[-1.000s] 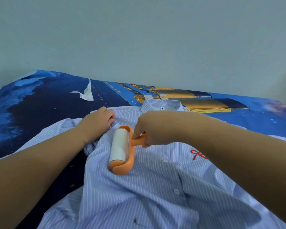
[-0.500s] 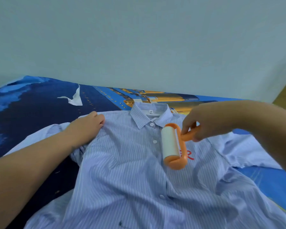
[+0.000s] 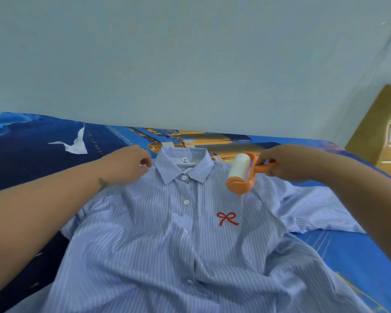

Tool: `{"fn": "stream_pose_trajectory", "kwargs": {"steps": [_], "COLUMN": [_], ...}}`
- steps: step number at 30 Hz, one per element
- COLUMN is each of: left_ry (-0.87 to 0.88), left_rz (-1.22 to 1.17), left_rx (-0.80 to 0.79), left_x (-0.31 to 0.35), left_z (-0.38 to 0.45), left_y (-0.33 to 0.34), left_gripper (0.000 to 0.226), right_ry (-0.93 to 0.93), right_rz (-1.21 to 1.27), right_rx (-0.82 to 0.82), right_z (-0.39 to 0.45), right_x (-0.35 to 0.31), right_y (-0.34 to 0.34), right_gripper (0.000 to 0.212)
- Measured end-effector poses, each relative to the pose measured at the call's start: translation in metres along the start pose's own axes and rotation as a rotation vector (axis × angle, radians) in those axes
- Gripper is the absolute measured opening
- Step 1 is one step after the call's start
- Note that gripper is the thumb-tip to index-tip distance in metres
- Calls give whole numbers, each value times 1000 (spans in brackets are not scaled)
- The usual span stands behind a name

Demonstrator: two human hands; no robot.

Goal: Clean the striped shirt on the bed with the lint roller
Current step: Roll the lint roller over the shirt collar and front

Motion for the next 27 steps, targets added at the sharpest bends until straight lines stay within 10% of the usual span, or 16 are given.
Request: {"fn": "stream_pose_trajectory", "kwargs": {"steps": [27], "left_ry": [-40], "left_rz": [-61], "left_rx": [-87], "left_x": [76], "left_z": [84], "left_y": [56], "left_gripper": [20], "right_ry": [-237], "right_rz": [-127], "right_rx": [-133], "right_z": [62], "right_x": [-63], "right_y": [9], "right_gripper": [27]}}
Point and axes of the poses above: each hand's wrist, its own z-axis towards the middle knuckle, its own y-axis out of the palm, x = y × z, the point moved 6 cm from there along z, towards the middle knuckle, and after that the axes turned 8 degrees about -x, right-handed, at the moved point
